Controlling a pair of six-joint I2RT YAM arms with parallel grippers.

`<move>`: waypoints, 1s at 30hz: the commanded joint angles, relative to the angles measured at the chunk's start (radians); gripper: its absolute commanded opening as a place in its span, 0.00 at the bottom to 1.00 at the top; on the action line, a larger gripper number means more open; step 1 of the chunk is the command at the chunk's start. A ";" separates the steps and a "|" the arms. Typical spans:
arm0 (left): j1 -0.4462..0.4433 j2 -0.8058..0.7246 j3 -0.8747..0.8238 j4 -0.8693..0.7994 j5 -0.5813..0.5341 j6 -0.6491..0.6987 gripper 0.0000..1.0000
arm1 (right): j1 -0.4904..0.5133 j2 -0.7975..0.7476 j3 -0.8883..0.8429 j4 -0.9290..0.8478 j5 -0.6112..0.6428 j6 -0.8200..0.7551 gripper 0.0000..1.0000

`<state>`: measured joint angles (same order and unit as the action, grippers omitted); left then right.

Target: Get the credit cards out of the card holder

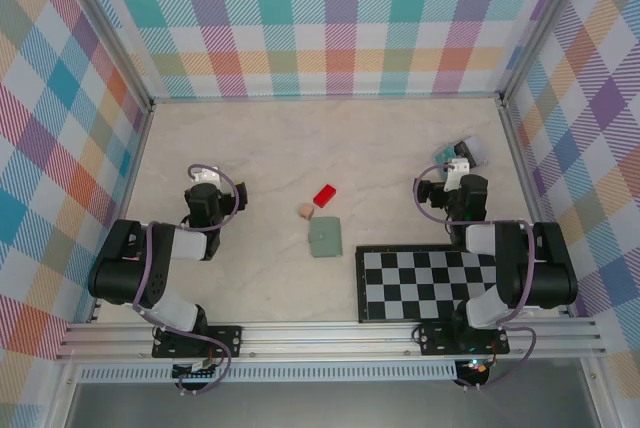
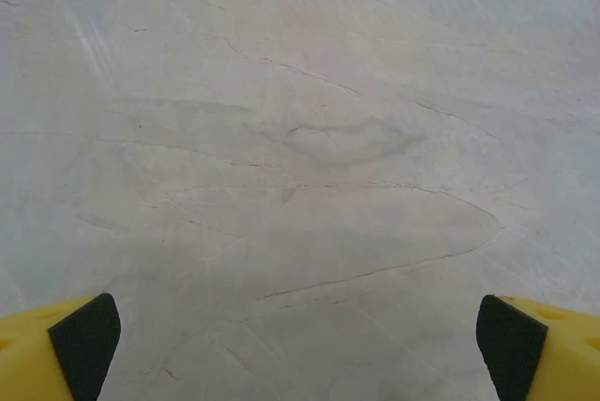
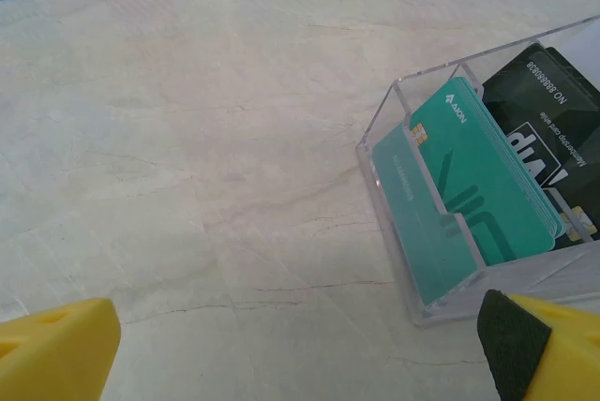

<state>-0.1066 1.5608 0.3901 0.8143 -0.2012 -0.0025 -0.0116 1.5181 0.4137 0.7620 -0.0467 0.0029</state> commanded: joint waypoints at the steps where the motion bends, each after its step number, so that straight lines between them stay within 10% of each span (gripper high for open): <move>1: 0.016 0.002 0.021 0.008 0.008 0.015 1.00 | 0.004 0.008 0.020 0.007 -0.018 0.008 1.00; 30: 0.010 -0.027 0.002 0.023 -0.038 0.004 0.99 | 0.003 -0.077 0.013 -0.049 0.031 0.027 1.00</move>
<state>-0.1062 1.5604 0.3901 0.8146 -0.2050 -0.0029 -0.0113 1.5055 0.4137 0.7475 -0.0360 0.0090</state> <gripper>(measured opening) 0.994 0.999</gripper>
